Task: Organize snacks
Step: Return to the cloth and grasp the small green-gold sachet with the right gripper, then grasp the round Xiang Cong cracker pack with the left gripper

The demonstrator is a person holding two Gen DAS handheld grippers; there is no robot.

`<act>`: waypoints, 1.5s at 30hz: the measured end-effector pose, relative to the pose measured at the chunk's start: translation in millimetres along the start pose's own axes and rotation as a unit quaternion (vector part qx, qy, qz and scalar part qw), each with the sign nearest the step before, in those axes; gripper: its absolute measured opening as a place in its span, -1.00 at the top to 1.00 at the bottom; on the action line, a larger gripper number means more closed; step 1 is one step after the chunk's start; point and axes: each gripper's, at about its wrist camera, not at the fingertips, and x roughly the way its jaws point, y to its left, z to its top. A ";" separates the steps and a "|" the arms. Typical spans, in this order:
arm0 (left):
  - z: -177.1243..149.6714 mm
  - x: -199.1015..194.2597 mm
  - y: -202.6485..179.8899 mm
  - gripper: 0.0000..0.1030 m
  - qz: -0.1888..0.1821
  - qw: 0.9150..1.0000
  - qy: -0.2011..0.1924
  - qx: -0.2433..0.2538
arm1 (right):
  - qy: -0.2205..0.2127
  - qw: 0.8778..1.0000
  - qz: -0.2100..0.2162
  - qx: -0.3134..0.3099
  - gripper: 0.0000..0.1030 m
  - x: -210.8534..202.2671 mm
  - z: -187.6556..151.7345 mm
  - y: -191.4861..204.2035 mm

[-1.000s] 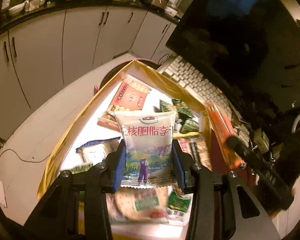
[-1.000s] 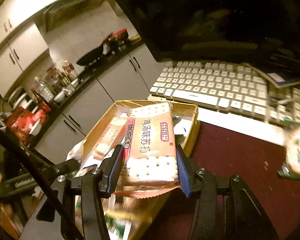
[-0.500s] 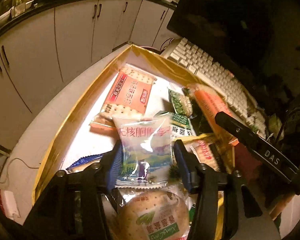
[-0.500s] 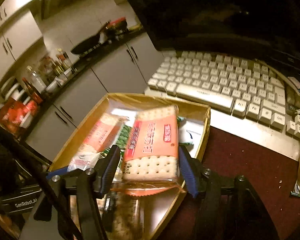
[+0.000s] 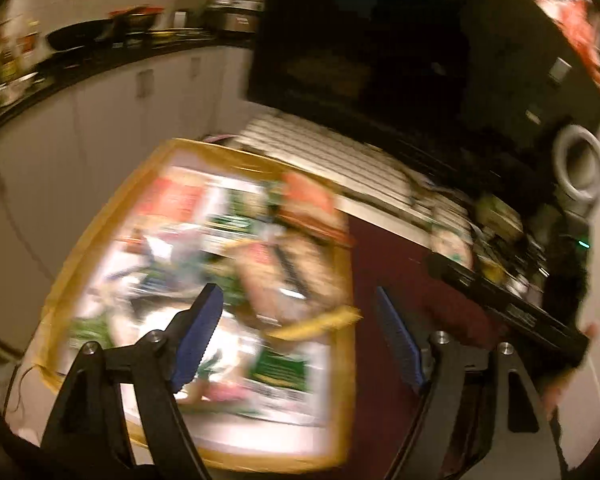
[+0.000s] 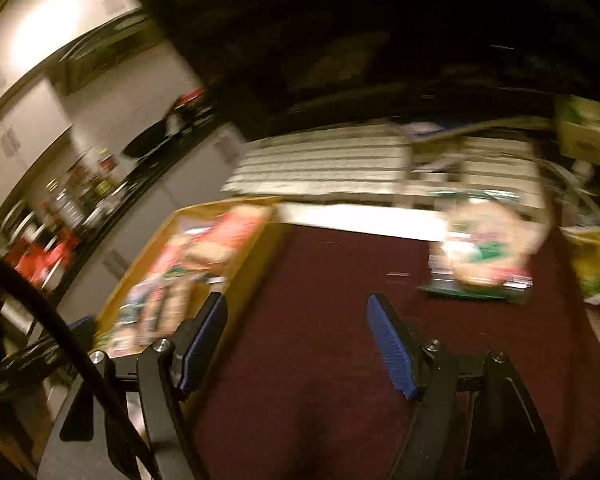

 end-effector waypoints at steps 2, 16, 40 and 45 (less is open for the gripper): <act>-2.2 4.6 -20.2 -0.52 -0.019 1.000 0.010 0.015 | -0.009 0.999 -0.025 0.030 -0.41 -10.8 4.7 -28.5; -20.5 32.7 -88.7 -0.52 -0.033 0.995 0.063 0.063 | -0.042 0.956 -0.262 0.124 0.13 -30.6 32.0 -131.2; 1.9 151.7 -173.2 -0.52 -0.030 0.987 0.135 0.078 | -0.037 0.969 -0.189 0.154 0.68 -40.7 13.0 -150.9; 18.0 187.5 -203.7 -0.52 -0.017 0.988 0.123 0.093 | -0.038 0.964 -0.210 0.159 0.67 -41.2 10.9 -155.1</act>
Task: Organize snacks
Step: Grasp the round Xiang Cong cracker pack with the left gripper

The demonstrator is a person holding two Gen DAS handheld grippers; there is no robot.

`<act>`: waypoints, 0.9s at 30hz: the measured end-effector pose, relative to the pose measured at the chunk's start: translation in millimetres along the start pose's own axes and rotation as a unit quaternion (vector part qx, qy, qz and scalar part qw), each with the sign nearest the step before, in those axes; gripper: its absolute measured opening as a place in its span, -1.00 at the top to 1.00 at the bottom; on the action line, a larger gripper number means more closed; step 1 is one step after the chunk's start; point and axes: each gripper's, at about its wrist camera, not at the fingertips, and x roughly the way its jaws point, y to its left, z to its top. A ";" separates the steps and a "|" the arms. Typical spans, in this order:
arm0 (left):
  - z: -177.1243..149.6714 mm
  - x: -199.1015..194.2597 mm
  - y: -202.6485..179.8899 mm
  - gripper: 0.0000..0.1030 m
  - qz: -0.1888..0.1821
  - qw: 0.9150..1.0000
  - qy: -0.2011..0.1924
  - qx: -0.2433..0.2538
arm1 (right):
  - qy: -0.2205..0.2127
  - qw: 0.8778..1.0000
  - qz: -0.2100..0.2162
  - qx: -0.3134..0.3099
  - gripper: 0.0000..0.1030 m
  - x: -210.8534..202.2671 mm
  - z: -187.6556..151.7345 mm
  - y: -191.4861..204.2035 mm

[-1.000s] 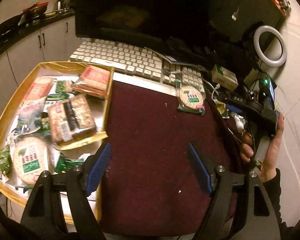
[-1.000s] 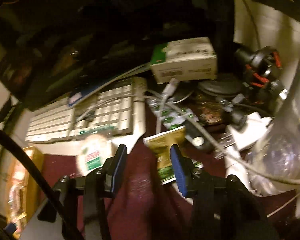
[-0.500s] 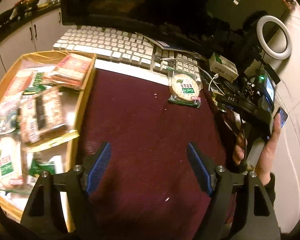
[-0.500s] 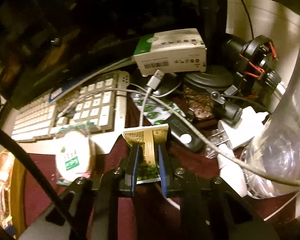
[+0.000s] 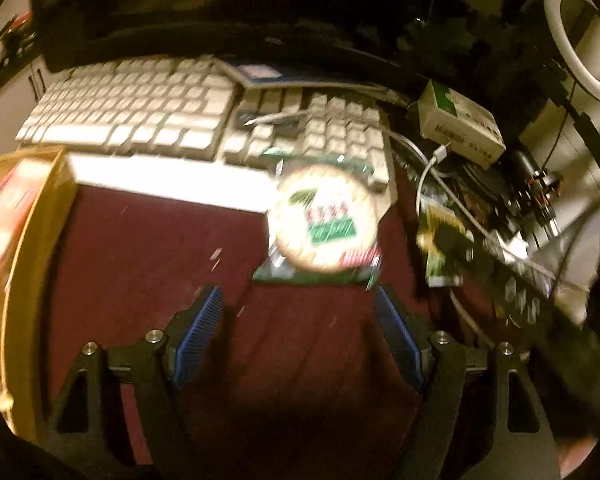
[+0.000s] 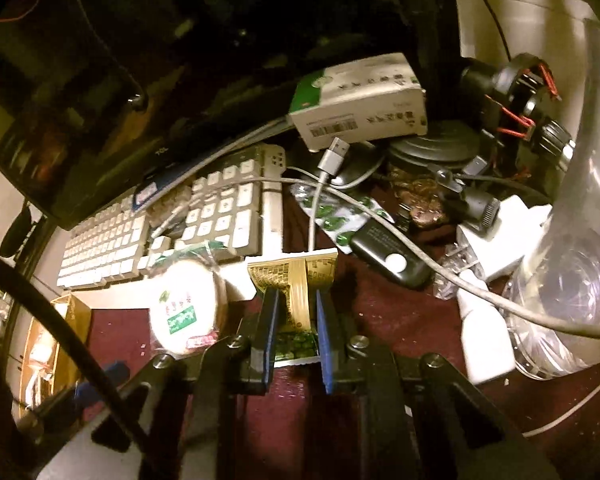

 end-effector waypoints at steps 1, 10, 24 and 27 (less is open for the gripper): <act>4.4 7.0 -3.0 -0.52 0.008 1.000 0.003 0.001 | 0.002 1.000 0.001 0.005 0.67 -0.1 0.6 -2.0; 15.8 42.4 -16.1 -0.67 0.024 0.999 0.010 0.028 | 0.005 0.999 0.007 0.038 0.67 -3.4 0.9 -17.3; -31.3 -9.7 27.3 -0.36 0.005 1.000 0.006 -0.008 | -0.008 0.999 0.038 -0.015 0.68 -6.0 -3.2 9.1; -47.3 -23.7 39.4 -0.39 0.000 1.000 0.006 -0.020 | -0.005 0.996 0.071 -0.048 0.68 -6.8 -7.0 24.4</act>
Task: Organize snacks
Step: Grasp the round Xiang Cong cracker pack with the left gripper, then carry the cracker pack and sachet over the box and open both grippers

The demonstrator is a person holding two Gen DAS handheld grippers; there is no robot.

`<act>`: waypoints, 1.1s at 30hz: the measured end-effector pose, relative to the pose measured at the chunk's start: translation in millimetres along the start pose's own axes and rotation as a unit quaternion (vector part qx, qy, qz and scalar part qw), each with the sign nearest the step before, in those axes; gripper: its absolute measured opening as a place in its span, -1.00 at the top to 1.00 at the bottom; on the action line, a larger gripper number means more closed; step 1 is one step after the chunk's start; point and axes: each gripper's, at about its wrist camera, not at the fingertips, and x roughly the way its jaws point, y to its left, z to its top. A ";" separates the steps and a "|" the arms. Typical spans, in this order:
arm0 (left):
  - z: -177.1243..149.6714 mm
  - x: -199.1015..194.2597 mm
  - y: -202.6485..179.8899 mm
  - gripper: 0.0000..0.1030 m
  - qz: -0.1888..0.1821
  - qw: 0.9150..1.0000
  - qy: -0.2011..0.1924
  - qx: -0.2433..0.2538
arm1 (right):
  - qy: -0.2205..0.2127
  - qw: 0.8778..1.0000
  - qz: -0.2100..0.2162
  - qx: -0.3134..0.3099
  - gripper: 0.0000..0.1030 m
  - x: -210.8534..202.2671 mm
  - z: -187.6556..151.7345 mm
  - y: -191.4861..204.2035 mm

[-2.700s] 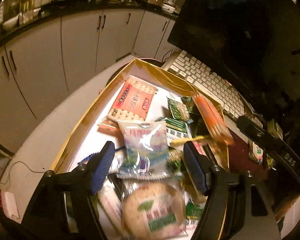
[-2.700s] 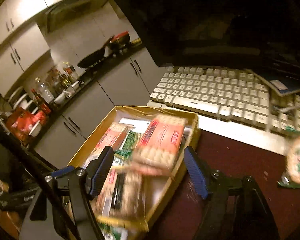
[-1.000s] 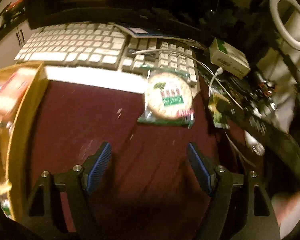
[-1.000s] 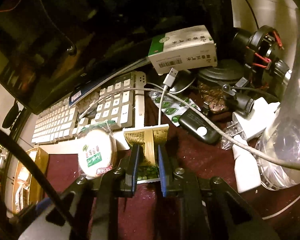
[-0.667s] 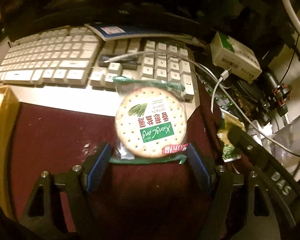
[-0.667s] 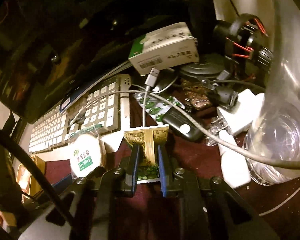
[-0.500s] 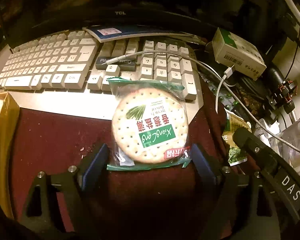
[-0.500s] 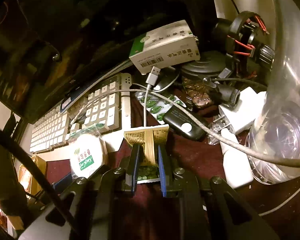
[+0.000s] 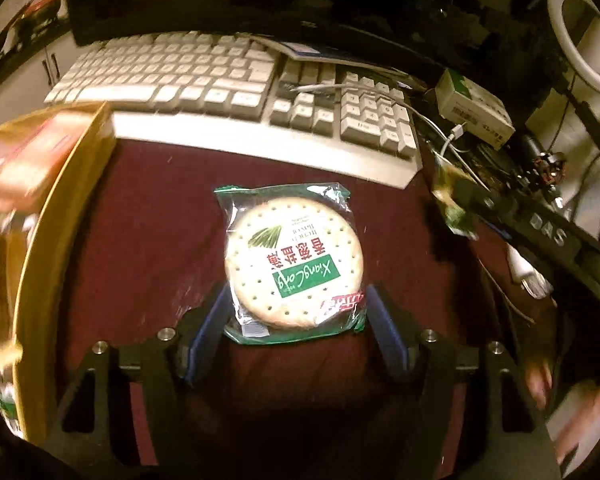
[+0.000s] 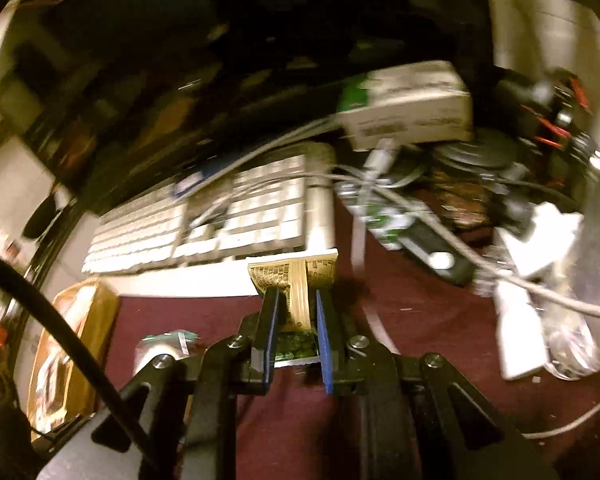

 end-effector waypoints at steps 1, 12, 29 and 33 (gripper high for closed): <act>-4.1 -3.2 3.7 -0.42 0.000 1.000 -0.001 0.000 | 0.001 1.000 0.006 -0.007 0.68 0.9 -0.7 3.7; 0.6 15.1 -10.1 -0.51 0.035 0.999 -0.004 0.041 | 0.029 0.999 0.014 -0.030 0.68 17.8 -5.8 12.2; 6.0 -4.9 15.5 -0.28 -0.011 0.999 -0.031 -0.006 | 0.024 0.998 0.022 -0.056 0.68 23.0 -11.6 20.7; -6.7 -45.0 27.4 -0.28 -0.041 0.997 -0.056 -0.021 | 0.020 0.996 0.033 -0.076 0.68 20.8 -14.7 28.5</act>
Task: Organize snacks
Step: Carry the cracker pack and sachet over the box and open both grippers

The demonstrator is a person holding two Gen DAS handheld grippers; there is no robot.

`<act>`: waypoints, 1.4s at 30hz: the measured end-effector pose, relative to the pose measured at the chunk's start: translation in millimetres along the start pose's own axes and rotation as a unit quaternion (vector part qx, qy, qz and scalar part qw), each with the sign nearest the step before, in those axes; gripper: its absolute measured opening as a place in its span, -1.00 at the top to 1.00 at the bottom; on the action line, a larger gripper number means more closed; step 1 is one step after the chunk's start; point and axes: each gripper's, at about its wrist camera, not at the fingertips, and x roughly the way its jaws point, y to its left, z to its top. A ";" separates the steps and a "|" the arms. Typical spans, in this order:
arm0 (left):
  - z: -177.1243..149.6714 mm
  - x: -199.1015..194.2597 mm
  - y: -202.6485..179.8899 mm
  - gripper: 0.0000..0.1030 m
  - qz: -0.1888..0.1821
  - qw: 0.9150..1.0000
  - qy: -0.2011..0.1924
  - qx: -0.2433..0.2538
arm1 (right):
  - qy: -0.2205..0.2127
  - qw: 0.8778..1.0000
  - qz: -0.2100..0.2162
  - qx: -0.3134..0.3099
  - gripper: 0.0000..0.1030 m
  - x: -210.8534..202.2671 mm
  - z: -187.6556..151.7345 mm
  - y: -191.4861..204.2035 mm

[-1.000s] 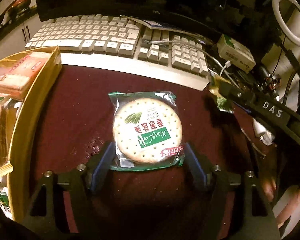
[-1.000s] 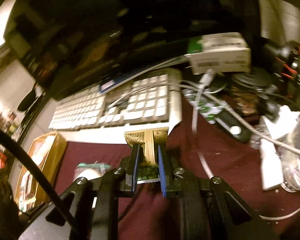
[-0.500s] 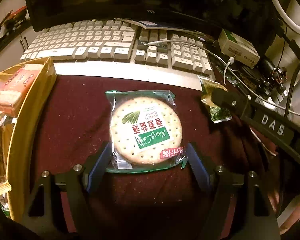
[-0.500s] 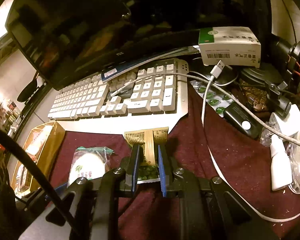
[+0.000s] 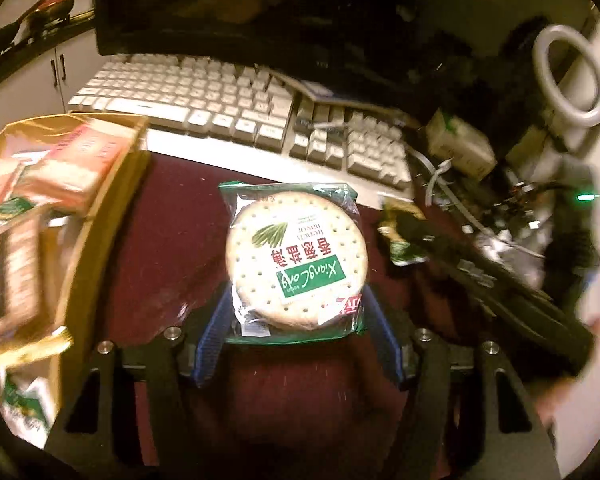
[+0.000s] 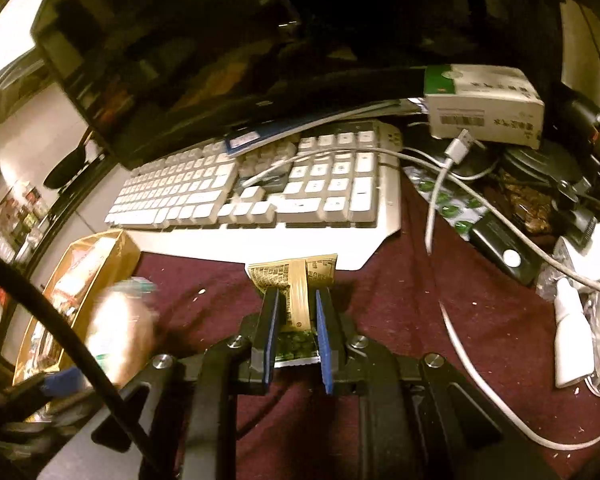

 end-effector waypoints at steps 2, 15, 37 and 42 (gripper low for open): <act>-5.4 -21.5 6.4 -0.28 -0.017 1.000 -0.011 -0.010 | -0.002 1.000 0.014 -0.012 0.68 -1.1 -1.6 6.3; -11.5 -151.5 129.7 -0.28 0.042 0.987 -0.109 -0.114 | -0.001 0.983 0.139 -0.124 0.68 -19.9 -3.2 135.0; 49.7 -69.8 266.0 -0.29 0.064 0.988 0.003 -0.139 | 0.160 0.968 0.084 -0.176 0.65 141.7 44.3 299.0; 49.9 -62.0 273.9 -0.40 0.061 0.990 0.021 -0.129 | 0.146 0.972 0.081 -0.163 0.20 135.0 46.6 296.0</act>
